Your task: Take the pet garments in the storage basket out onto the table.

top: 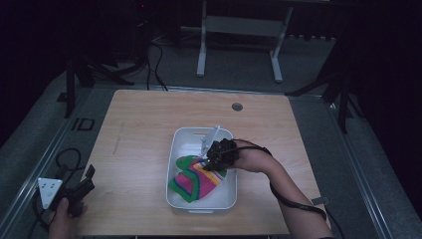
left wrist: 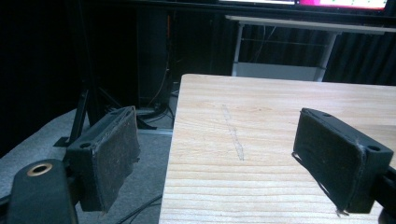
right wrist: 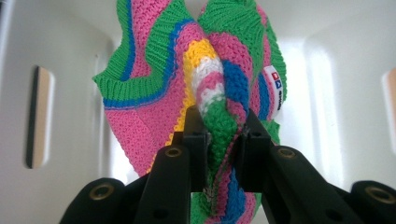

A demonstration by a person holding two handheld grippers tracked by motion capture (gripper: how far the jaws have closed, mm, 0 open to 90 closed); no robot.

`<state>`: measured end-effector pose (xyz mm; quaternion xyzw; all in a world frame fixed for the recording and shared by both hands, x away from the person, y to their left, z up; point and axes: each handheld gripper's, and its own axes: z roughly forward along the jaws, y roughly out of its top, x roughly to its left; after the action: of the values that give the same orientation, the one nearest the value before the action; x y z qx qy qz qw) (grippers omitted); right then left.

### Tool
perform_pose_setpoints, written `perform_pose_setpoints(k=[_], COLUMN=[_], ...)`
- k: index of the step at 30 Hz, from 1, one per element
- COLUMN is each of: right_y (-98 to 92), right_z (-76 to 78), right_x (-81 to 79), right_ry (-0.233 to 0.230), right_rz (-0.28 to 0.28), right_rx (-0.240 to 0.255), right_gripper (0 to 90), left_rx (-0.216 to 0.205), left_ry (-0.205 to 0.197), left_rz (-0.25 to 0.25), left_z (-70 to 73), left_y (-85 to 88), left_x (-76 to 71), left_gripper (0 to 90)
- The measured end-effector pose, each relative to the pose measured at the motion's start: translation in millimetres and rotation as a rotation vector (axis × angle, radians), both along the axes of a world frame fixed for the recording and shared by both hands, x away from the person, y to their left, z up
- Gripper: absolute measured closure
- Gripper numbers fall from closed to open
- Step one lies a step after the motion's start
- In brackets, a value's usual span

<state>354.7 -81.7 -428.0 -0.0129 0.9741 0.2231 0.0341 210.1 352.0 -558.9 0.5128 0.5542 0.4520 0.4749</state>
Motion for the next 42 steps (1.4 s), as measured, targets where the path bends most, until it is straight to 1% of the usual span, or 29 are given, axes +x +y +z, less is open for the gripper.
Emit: perform_pose_setpoints(k=[7, 9, 11, 14, 15, 16, 17, 18, 21, 25, 29, 38, 41, 42], right_y=[-4.0, -4.9, -5.7, -6.1, -6.1, -7.5, -7.5, -10.2, -16.6, -28.8, -43.9, -87.0, -92.6, -110.3], right_z=[35.4, 42.4, 47.6, 54.1, 54.1, 60.0, 60.0, 67.7, 80.5, 94.9, 102.9, 108.2, 108.3, 107.1], right_x=[-0.4, -1.2, -1.4, -2.0, -2.0, -1.8, -1.8, -1.7, -0.8, 0.9, 1.4, 3.4, 3.9, 4.4], right_ry=[-0.038, -0.049, -0.048, -0.067, -0.067, -0.077, -0.077, -0.086, -0.102, -0.119, -0.13, -0.142, -0.147, -0.151], right_rz=[-0.004, -0.003, -0.006, -0.011, -0.011, -0.015, -0.015, -0.021, -0.033, -0.051, -0.084, -0.152, -0.159, -0.185], right_rx=[0.076, 0.087, 0.095, 0.086, 0.086, 0.097, 0.097, 0.115, 0.142, 0.167, 0.176, 0.186, 0.189, 0.194], right_gripper=[77.2, 77.1, 77.1, 77.1, 77.1, 77.1, 77.1, 77.1, 77.1, 77.1, 77.1, 77.1, 77.1, 77.1], left_rx=[0.001, 0.0, -0.002, -0.003, -0.003, -0.003, -0.003, -0.005, -0.003, -0.002, -0.001, 0.002, 0.002, 0.002], left_ry=[0.0, 0.0, 0.0, -0.002, -0.002, -0.001, -0.001, -0.002, -0.001, -0.001, 0.0, 0.0, 0.0, -0.001], left_rz=[0.0, -0.001, 0.0, 0.0, 0.0, -0.002, -0.002, -0.001, -0.001, 0.0, 0.0, 0.001, 0.001, 0.002], left_z=[0.0, 0.0, 0.0, -0.1, -0.1, -0.1, -0.1, -0.1, -0.1, 0.0, 0.0, 0.0, 0.0, 0.0], left_y=[0.2, 0.4, 0.6, 0.8, 0.8, 1.0, 1.0, 0.9, 1.0, 0.8, 0.4, 0.3, 0.3, 0.2], left_x=[0.0, 0.0, 0.0, -0.1, -0.1, -0.2, -0.2, -0.1, -0.1, 0.0, 0.0, 0.0, -0.1, -0.2], left_gripper=[14.8, 14.8, 14.8, 14.8, 14.8, 14.8, 14.8, 14.8, 14.8, 14.8, 14.8, 14.8, 14.8, 14.8])
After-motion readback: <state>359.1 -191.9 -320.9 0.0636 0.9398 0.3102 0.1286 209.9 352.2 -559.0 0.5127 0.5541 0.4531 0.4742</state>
